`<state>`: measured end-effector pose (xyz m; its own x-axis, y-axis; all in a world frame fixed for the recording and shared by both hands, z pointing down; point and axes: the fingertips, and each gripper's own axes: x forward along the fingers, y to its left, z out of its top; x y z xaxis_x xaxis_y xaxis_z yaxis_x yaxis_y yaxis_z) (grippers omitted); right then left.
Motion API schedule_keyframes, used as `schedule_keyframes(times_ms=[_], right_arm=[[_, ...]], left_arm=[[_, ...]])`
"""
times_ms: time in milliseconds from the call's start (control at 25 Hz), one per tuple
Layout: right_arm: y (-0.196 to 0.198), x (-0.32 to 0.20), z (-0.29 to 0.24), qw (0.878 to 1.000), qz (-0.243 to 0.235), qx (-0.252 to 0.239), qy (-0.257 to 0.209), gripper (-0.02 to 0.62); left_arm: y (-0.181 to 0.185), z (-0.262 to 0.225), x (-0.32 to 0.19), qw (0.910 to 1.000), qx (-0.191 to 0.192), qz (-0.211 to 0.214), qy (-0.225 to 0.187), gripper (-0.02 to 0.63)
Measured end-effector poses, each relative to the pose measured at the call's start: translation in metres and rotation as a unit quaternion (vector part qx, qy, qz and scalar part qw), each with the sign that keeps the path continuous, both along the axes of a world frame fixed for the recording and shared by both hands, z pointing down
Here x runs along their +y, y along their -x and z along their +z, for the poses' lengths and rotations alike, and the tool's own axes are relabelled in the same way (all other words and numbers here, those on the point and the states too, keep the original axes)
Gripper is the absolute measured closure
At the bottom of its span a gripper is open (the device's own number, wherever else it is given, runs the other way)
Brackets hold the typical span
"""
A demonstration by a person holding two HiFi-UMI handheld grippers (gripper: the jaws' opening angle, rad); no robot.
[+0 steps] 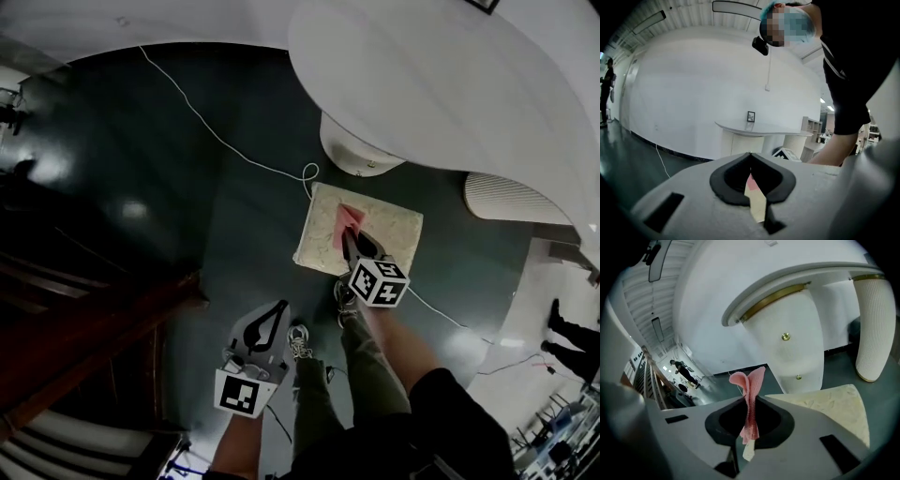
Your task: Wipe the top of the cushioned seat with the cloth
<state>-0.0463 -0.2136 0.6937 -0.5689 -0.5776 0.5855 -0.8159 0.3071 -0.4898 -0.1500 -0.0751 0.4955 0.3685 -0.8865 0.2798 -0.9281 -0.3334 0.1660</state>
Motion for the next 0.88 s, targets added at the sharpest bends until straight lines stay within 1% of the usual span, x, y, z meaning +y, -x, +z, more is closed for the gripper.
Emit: schedule_keyframes(times_ms=[120, 240, 360, 480, 560, 680, 800, 880], right_arm=[[0.016, -0.019, 0.035, 1.0, -0.004, 0.019, 0.009, 0.569], [0.029, -0.037, 0.069, 0.999, 0.002, 0.025, 0.029, 0.569], [0.044, -0.044, 0.099, 0.998, 0.007, 0.027, 0.058, 0.569], [0.054, -0.044, 0.122, 0.996, 0.004, 0.044, 0.077, 0.569], [0.058, -0.043, 0.133, 0.995, -0.004, 0.061, 0.081, 0.569], [0.055, -0.042, 0.14, 0.993, -0.009, 0.084, 0.088, 0.569], [0.039, -0.042, 0.143, 0.991, -0.005, 0.092, 0.093, 0.569], [0.018, -0.044, 0.145, 0.991, 0.009, 0.096, 0.094, 0.569]], left_arm=[[0.009, 0.016, 0.006, 0.9996, 0.008, -0.026, 0.01, 0.589], [0.014, 0.038, 0.017, 0.9982, 0.015, -0.05, 0.029, 0.589], [0.015, 0.056, 0.031, 0.9966, 0.022, -0.068, 0.042, 0.589], [0.014, 0.07, 0.039, 0.995, 0.028, -0.08, 0.053, 0.589], [0.012, 0.077, 0.042, 0.9946, 0.031, -0.081, 0.057, 0.589], [0.008, 0.082, 0.042, 0.995, 0.031, -0.07, 0.063, 0.589], [0.0, 0.085, 0.04, 0.9958, 0.032, -0.053, 0.067, 0.589], [-0.008, 0.086, 0.038, 0.9964, 0.032, -0.04, 0.067, 0.589]])
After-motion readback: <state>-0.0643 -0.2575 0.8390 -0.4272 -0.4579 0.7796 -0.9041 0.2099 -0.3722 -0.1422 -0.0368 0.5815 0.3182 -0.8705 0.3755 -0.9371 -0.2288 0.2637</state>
